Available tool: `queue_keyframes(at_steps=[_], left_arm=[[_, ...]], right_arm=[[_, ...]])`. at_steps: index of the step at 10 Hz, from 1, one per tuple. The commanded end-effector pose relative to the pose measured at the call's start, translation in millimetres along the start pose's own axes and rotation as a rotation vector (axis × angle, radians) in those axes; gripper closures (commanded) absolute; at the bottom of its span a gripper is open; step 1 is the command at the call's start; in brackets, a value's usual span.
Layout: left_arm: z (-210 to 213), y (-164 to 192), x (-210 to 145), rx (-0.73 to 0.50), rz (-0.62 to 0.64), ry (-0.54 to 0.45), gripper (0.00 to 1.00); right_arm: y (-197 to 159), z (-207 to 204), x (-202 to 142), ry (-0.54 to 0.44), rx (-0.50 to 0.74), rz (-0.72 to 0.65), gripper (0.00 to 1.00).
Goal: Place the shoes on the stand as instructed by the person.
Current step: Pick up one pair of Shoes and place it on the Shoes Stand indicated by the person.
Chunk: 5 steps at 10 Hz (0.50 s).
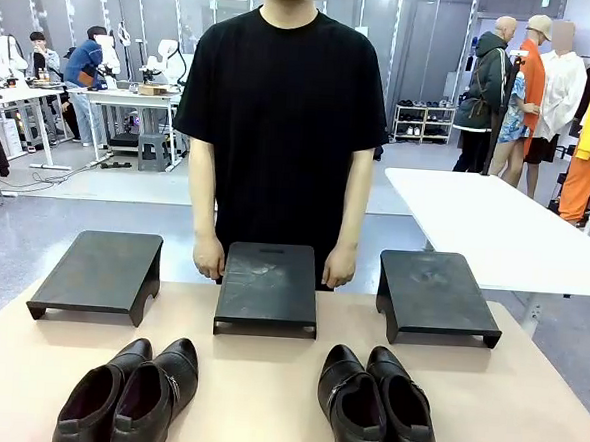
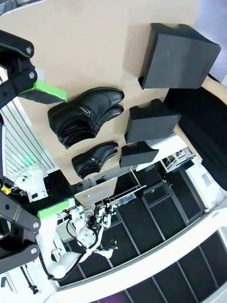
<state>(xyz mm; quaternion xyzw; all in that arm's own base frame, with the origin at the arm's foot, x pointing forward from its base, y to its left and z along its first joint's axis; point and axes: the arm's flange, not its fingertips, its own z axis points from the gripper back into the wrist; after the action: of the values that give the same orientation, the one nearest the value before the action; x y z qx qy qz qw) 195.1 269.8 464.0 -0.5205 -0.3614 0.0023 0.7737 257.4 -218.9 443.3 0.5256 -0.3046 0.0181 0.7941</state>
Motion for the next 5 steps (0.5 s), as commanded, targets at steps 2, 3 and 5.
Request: queue_keyframes(at_steps=[2, 3, 5], left_arm=[[0.2, -1.2, 1.5, -0.019, -0.017, 0.001, 0.00], [0.2, -1.2, 1.5, -0.019, -0.017, 0.001, 0.00], [0.2, -1.2, 1.5, -0.019, -0.017, 0.001, 0.00]], right_arm=[[-0.1, -0.2, 1.8, 0.001, 0.012, -0.008, 0.00], [-0.1, -0.2, 1.8, 0.001, 0.012, -0.008, 0.00], [-0.1, -0.2, 1.8, 0.001, 0.012, -0.008, 0.00]])
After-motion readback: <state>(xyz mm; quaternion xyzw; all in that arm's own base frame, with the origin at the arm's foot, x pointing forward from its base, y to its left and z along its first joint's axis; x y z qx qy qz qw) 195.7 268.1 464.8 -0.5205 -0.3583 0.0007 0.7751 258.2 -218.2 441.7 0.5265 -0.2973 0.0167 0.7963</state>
